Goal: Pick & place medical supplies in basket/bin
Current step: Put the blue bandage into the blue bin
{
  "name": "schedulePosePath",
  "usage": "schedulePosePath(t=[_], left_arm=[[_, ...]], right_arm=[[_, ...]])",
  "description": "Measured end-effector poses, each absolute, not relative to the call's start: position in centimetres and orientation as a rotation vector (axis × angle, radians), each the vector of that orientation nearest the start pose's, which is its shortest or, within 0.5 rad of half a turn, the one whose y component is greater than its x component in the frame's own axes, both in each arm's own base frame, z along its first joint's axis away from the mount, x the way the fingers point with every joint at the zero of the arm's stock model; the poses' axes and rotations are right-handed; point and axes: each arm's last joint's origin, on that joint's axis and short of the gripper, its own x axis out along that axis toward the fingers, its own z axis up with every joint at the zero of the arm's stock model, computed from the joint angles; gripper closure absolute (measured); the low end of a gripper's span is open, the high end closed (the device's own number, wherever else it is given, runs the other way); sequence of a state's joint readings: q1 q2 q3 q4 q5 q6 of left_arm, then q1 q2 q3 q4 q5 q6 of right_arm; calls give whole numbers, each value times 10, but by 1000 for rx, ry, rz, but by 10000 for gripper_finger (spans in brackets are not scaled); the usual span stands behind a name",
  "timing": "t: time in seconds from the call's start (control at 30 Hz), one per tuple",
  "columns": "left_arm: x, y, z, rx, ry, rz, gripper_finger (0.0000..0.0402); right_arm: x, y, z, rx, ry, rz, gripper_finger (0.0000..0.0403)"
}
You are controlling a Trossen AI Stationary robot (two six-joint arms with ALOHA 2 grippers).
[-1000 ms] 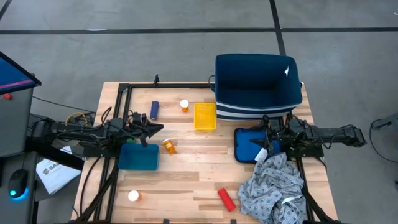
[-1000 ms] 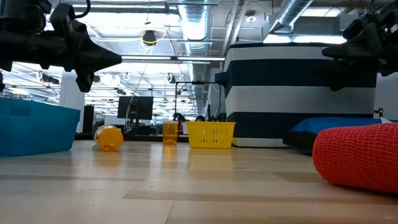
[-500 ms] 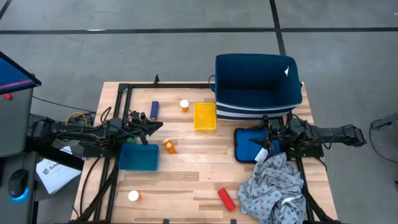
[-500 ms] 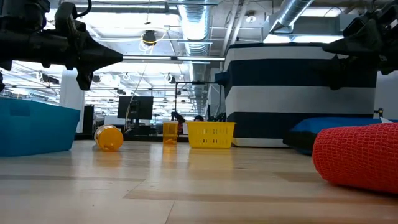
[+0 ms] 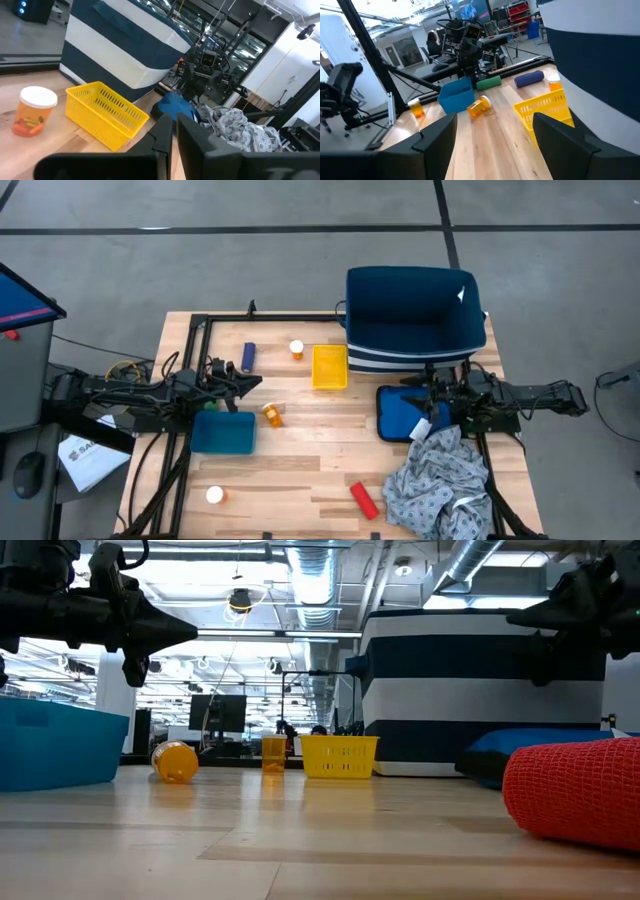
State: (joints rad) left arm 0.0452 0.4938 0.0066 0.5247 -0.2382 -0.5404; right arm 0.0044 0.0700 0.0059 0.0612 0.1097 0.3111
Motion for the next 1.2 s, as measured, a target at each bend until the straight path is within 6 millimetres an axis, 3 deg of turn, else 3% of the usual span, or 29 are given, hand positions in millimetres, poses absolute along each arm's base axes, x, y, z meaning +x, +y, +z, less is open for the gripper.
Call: schedulePosePath(t=[0.43, 1.2], left_arm=[[127, 13, 170, -558, -115, 266, 385], [127, 13, 170, -559, -115, 266, 385]], right_arm=[[101, -3, 165, 331, -10, -131, 145], [103, -1, 161, 162, 45, -131, 136]])
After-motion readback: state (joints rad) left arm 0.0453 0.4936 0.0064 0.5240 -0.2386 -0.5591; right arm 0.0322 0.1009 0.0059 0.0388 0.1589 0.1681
